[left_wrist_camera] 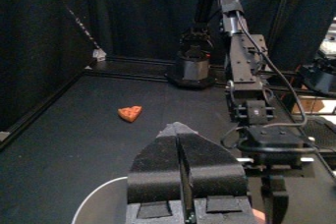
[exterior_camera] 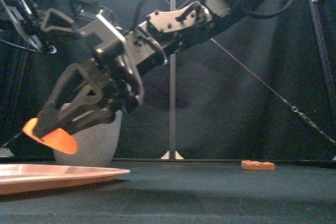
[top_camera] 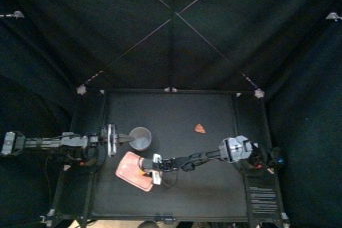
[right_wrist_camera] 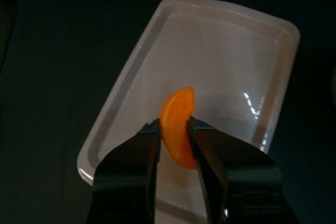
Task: Pick the tangerine then place it on the pink plate
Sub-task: Drop tangerine on the pink plate and return to neutral
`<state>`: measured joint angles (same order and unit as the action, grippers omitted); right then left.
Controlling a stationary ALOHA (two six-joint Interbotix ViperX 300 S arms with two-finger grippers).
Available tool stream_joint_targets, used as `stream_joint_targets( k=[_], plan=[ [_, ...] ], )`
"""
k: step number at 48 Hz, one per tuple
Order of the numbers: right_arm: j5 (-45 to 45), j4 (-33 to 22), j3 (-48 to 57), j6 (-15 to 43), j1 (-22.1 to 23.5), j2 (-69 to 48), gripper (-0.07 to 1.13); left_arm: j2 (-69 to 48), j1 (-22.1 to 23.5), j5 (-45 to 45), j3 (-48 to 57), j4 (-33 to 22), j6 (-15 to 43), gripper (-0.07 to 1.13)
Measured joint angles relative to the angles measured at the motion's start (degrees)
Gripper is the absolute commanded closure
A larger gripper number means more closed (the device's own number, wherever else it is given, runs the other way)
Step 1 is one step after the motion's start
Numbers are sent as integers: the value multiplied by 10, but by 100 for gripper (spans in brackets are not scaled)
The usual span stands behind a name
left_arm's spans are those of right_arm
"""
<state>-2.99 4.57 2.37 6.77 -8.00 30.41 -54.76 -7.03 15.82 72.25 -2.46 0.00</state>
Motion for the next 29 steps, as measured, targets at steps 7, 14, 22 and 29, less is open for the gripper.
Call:
stream_joint_targets(
  k=[7, 14, 22, 29],
  plan=[
    [-9, 7, -23, 1, 3, 17, 26, 0, -2, 0, 2, 0, 0, 96],
    [-11, 9, -22, 1, 3, 18, 21, 0, -3, 0, 6, 0, 0, 96],
    [-7, 4, -11, -1, 5, 15, 21, 0, -3, 0, 11, 0, -1, 96],
    [7, -10, 30, -1, 11, -28, 21, 0, -3, 0, 11, -2, -1, 96]
  ],
)
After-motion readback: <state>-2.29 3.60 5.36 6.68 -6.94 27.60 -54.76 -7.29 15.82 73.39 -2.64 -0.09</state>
